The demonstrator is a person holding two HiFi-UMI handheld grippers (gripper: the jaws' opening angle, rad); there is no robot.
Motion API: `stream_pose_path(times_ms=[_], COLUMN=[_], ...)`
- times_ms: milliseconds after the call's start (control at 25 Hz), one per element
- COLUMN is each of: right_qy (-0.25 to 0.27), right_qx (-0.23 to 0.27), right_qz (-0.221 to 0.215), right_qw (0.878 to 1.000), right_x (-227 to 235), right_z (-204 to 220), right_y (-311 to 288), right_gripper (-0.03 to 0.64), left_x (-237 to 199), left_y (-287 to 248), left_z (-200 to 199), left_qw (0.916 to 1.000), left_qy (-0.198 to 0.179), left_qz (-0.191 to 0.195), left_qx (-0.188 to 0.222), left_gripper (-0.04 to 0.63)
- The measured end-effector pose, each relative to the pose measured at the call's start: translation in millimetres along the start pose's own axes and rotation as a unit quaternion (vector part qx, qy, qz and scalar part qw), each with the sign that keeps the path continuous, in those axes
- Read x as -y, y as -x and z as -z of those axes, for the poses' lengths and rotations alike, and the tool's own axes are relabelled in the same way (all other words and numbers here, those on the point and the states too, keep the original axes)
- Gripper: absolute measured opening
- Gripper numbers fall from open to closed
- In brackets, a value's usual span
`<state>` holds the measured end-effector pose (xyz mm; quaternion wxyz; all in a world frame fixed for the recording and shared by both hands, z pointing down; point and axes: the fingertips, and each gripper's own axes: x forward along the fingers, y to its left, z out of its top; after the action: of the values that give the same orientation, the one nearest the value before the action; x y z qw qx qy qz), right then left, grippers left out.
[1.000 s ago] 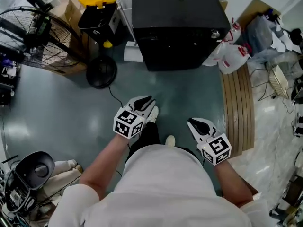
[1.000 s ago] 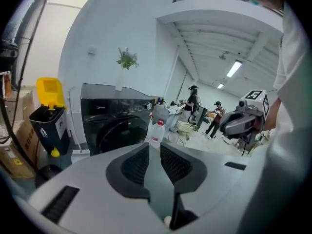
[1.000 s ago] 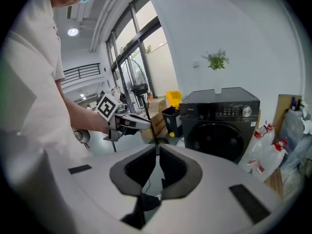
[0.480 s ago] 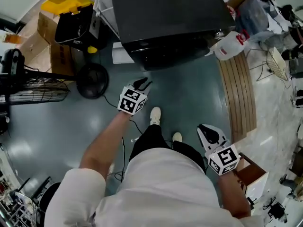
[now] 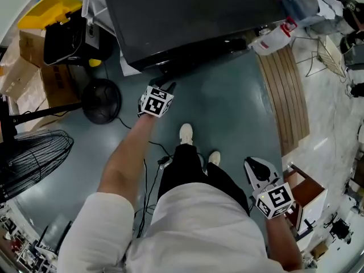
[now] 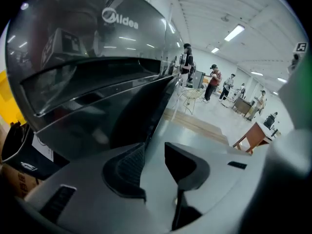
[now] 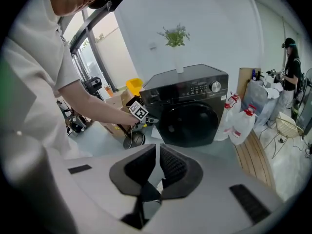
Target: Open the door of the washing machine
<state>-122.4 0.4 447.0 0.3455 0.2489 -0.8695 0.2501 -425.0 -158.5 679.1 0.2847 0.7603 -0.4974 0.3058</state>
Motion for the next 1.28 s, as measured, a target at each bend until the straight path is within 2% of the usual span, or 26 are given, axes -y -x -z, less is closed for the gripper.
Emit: stream_pose_path(times_ms=[160,400,600,960,1280], right_qy=[-0.01,-0.025,-0.029,-0.04,-0.041], right_qx=[-0.011,-0.028,-0.029,-0.021,-0.012], right_qz=[0.009,0.014,0.018,0.021,0.017], right_qw=[1.0,0.999,0.999,0.999,0.999], right_x=[6,8,9,0,-3], right_z=[5,14,14,14,29], right_y=[-4,-7,-12,-17,-9], right_gripper=[0.037,0.035,0.035,0.032,0.029], left_x=[-6,-15,-15,-10,31], left_y=[-23,-44,-52,-50,-46], left_z=[5,-1,4,9,23], left_qw=[0.9995,0.9987,0.9967,0.9963,0.9958], left_qy=[-0.024,-0.045,-0.068,-0.071,-0.071], left_qz=[0.006,0.003,0.01,0.017,0.026], left_qx=[-0.021,-0.023,-0.043,-0.047,-0.052], left_gripper=[0.123,0.121,0.11,0.095,0.086])
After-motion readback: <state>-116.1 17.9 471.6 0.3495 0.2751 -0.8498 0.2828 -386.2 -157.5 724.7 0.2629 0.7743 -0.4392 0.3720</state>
